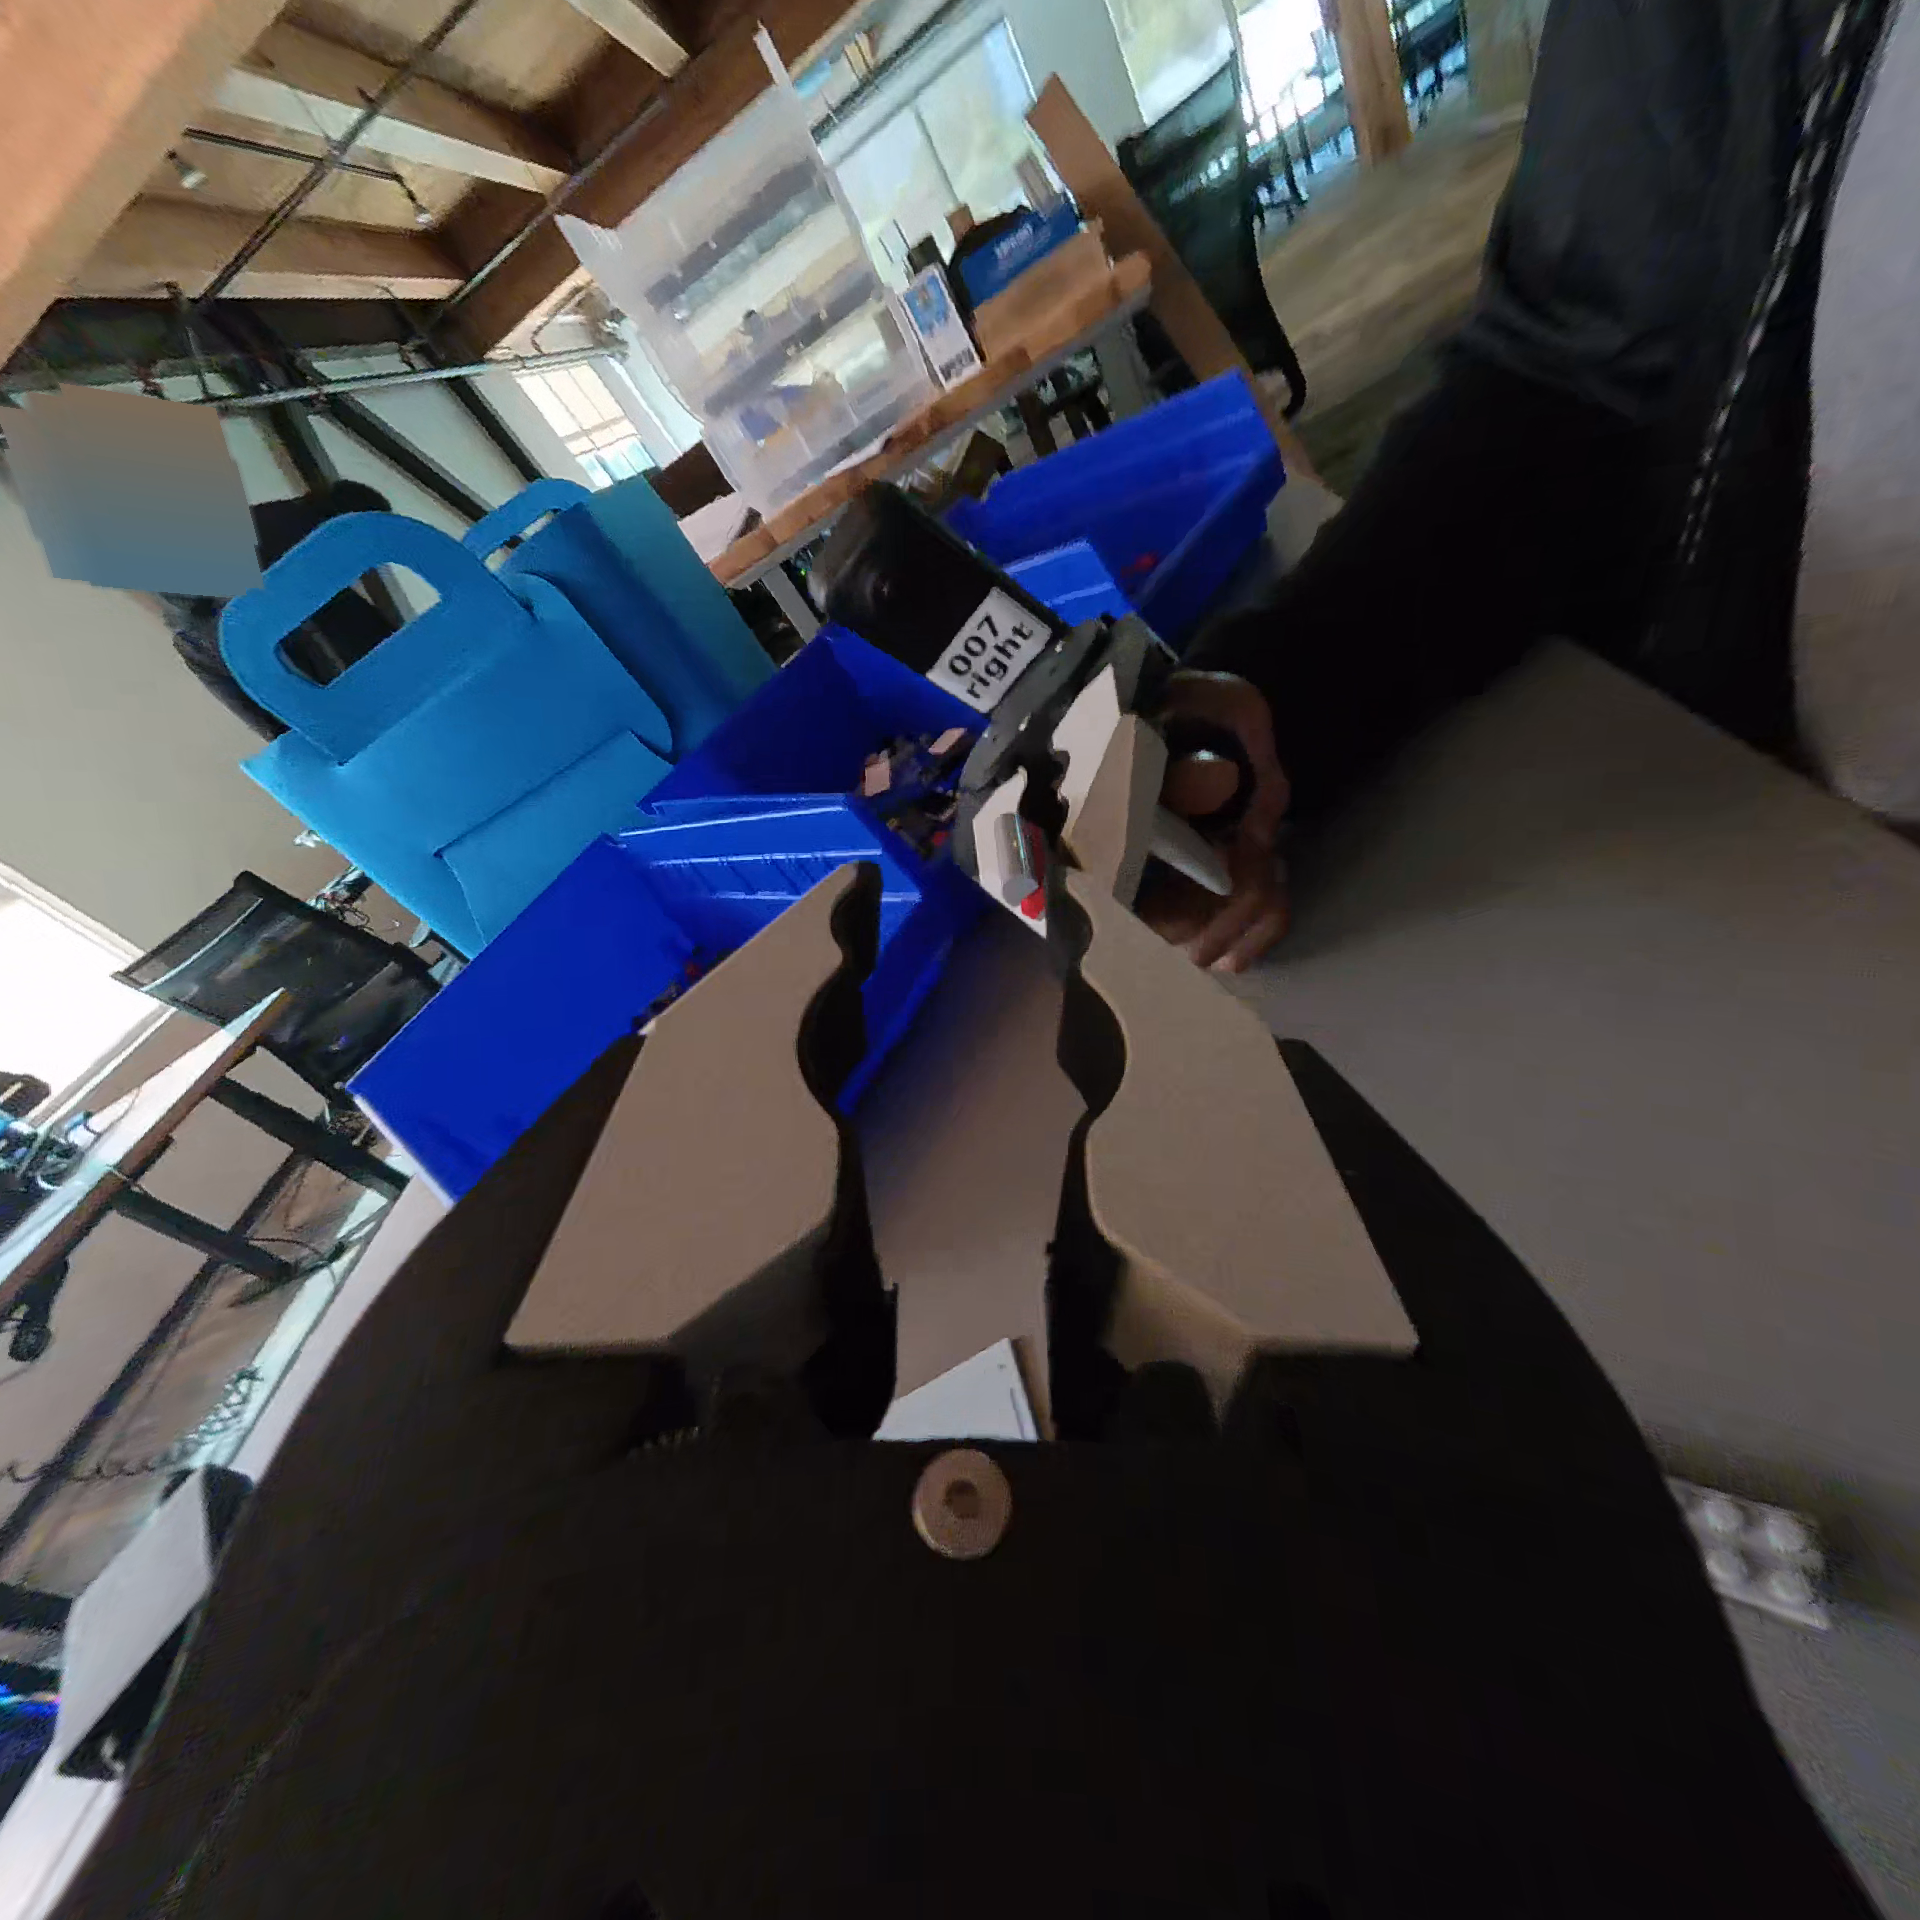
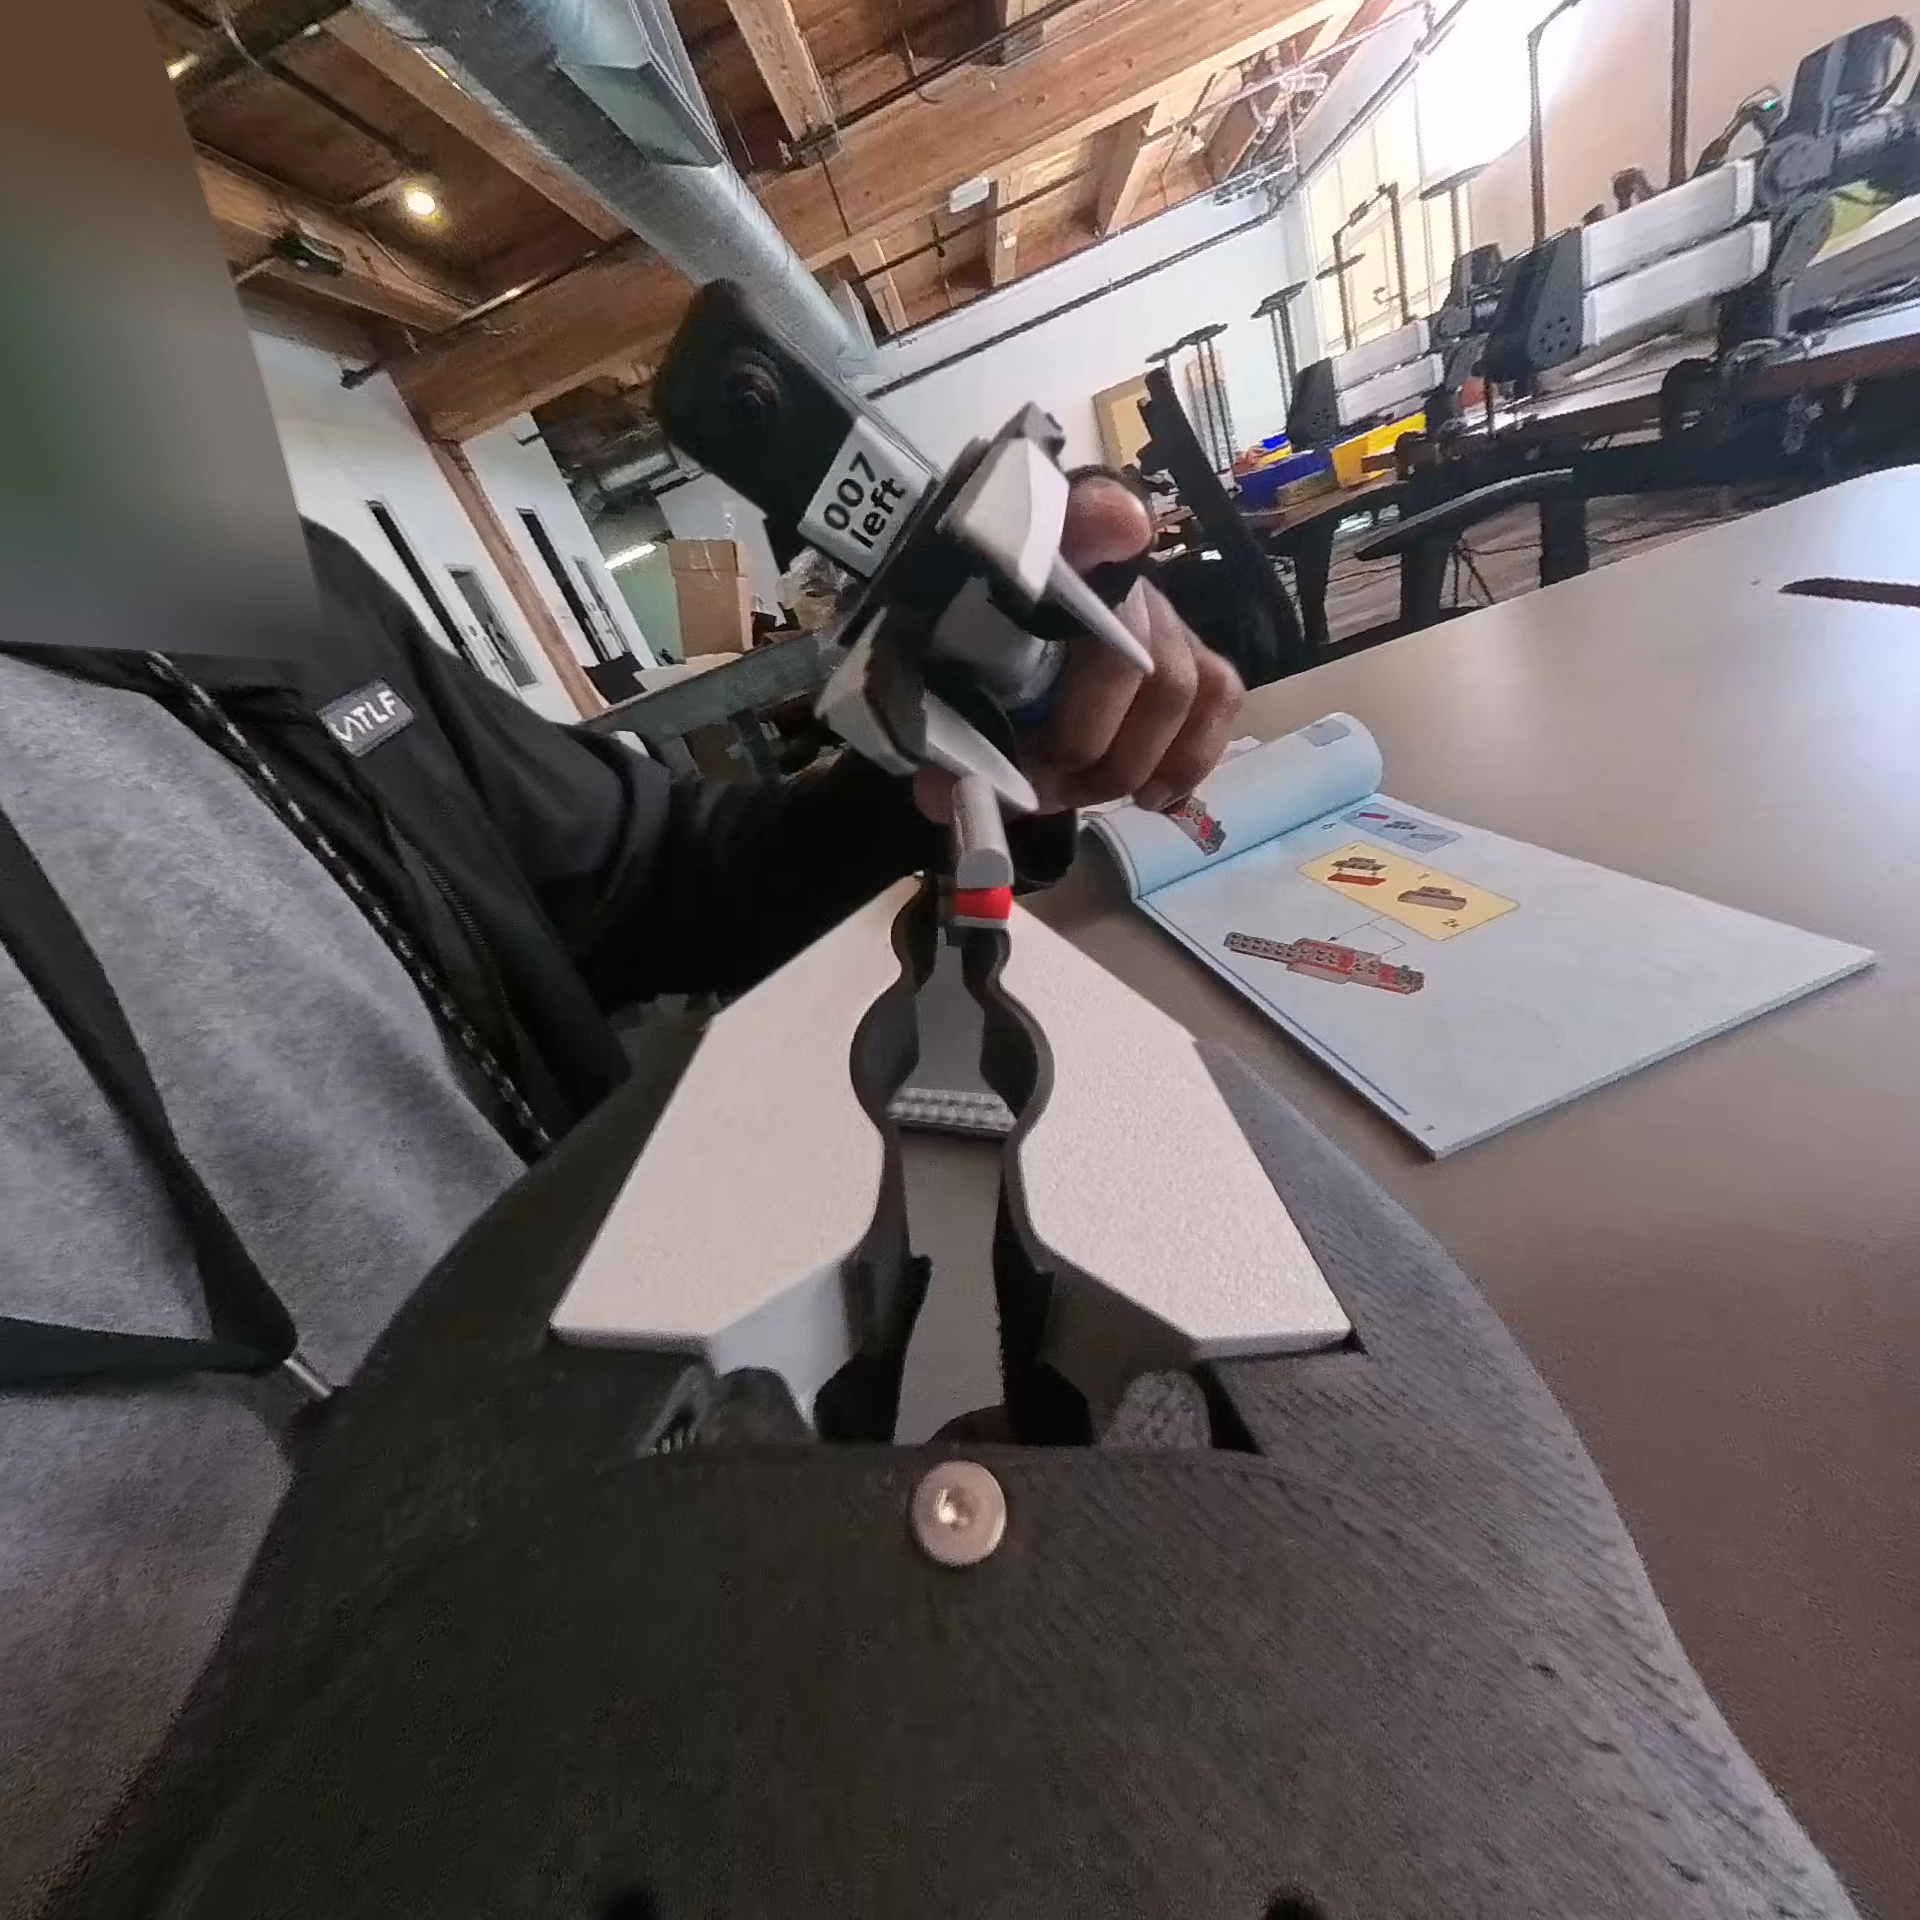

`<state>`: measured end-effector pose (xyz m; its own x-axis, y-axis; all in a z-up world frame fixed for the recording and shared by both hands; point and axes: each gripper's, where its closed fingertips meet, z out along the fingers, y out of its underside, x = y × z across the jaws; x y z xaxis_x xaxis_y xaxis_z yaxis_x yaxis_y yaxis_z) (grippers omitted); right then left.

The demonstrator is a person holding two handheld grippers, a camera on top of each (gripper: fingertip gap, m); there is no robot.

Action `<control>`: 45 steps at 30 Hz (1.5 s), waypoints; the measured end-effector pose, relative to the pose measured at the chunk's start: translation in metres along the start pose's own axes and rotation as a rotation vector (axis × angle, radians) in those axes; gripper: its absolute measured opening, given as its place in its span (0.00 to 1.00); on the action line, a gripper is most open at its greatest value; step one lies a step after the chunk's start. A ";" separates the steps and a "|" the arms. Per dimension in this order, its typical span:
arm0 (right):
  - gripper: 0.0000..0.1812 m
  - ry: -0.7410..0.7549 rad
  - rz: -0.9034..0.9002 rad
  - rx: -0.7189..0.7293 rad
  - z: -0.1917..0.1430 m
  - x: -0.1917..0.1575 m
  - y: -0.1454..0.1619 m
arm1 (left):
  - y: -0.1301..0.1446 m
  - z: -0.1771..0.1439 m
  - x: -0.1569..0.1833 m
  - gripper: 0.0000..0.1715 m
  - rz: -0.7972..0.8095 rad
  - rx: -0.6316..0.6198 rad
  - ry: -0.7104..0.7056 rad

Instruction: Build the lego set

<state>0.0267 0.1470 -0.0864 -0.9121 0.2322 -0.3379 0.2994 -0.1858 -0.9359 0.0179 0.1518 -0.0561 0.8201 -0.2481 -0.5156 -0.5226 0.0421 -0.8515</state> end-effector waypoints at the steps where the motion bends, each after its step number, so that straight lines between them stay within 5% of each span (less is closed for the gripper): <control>1: 0.03 -0.006 0.012 0.000 0.000 0.000 0.000 | 0.003 0.003 0.001 0.18 0.019 -0.012 0.010; 24: 0.03 -0.043 0.094 0.005 -0.002 0.000 0.000 | 0.012 0.021 0.012 0.13 0.209 -0.110 0.097; 45: 0.03 -0.048 0.059 -0.012 0.000 -0.004 0.003 | 0.014 0.023 0.019 0.07 0.108 -0.111 0.133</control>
<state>0.0309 0.1458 -0.0881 -0.9050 0.1755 -0.3877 0.3561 -0.1863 -0.9157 0.0318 0.1701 -0.0801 0.7239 -0.3738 -0.5799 -0.6341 -0.0293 -0.7727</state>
